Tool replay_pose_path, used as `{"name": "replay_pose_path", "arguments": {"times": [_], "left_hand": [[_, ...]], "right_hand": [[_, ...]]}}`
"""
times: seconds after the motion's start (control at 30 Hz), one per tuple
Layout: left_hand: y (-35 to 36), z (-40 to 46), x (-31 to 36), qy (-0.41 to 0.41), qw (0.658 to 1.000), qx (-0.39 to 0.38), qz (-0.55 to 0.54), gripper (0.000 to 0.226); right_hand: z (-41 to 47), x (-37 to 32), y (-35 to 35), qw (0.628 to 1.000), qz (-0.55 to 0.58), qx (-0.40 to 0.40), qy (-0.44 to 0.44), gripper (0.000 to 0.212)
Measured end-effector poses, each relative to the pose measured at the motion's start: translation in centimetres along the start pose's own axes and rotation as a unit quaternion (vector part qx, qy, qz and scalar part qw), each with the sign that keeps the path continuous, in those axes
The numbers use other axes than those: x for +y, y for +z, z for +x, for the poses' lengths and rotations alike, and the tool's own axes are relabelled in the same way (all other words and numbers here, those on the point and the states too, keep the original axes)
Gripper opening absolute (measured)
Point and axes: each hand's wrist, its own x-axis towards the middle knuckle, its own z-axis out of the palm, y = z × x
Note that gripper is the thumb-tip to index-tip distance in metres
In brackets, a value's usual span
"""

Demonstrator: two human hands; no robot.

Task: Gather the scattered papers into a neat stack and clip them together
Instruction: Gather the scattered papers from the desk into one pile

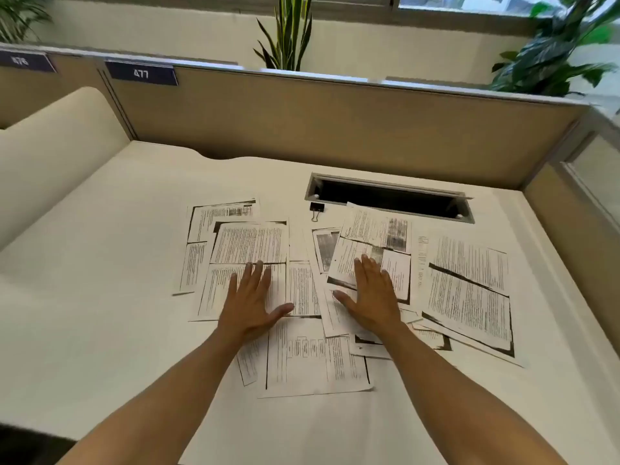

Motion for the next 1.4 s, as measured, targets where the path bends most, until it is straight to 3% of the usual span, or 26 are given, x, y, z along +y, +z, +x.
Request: {"name": "replay_pose_path", "arguments": {"times": [0.17,0.37,0.57,0.77,0.9,1.03,1.17,1.27,1.4], "left_hand": [[2.0,-1.0,-0.1,-0.001,0.999,-0.043,-0.013,0.115],[3.3,-1.4,-0.4,-0.01,1.0,0.001,-0.016,0.095],[3.9,-1.3,-0.5,-0.008,0.999,0.016,-0.027,0.096],[3.7,-1.4,-0.3,-0.005,0.998,0.023,-0.051,0.094],[3.2,-1.2,-0.4,-0.01,0.998,0.017,-0.053,0.076],[2.7,-0.9,-0.2,-0.027,0.995,0.03,-0.089,0.07],[1.5,-0.6,0.5,-0.074,0.973,0.078,-0.204,0.046],[0.7,-0.5,1.2,-0.075,0.952,0.135,-0.263,0.046],[0.0,-0.6,3.3,-0.014,0.962,0.131,-0.241,0.055]], "right_hand": [[0.1,-0.5,1.4,0.999,0.024,-0.035,0.015,0.087],[-0.1,-0.8,2.8,0.998,0.004,-0.042,0.035,0.097],[-0.3,-1.7,3.1,0.998,-0.061,0.027,-0.003,0.057],[-0.3,-2.5,2.7,0.989,-0.11,0.062,-0.071,0.033],[-0.4,-2.9,1.7,0.99,-0.076,0.062,-0.101,0.07],[-1.0,-3.6,0.8,0.986,-0.022,0.09,-0.135,0.074],[-2.3,-4.4,1.5,0.974,-0.039,0.127,-0.184,0.049],[-3.0,-5.0,2.9,0.972,-0.024,0.105,-0.208,0.021],[-3.5,-5.5,4.2,0.97,0.017,0.085,-0.229,0.018]]}}
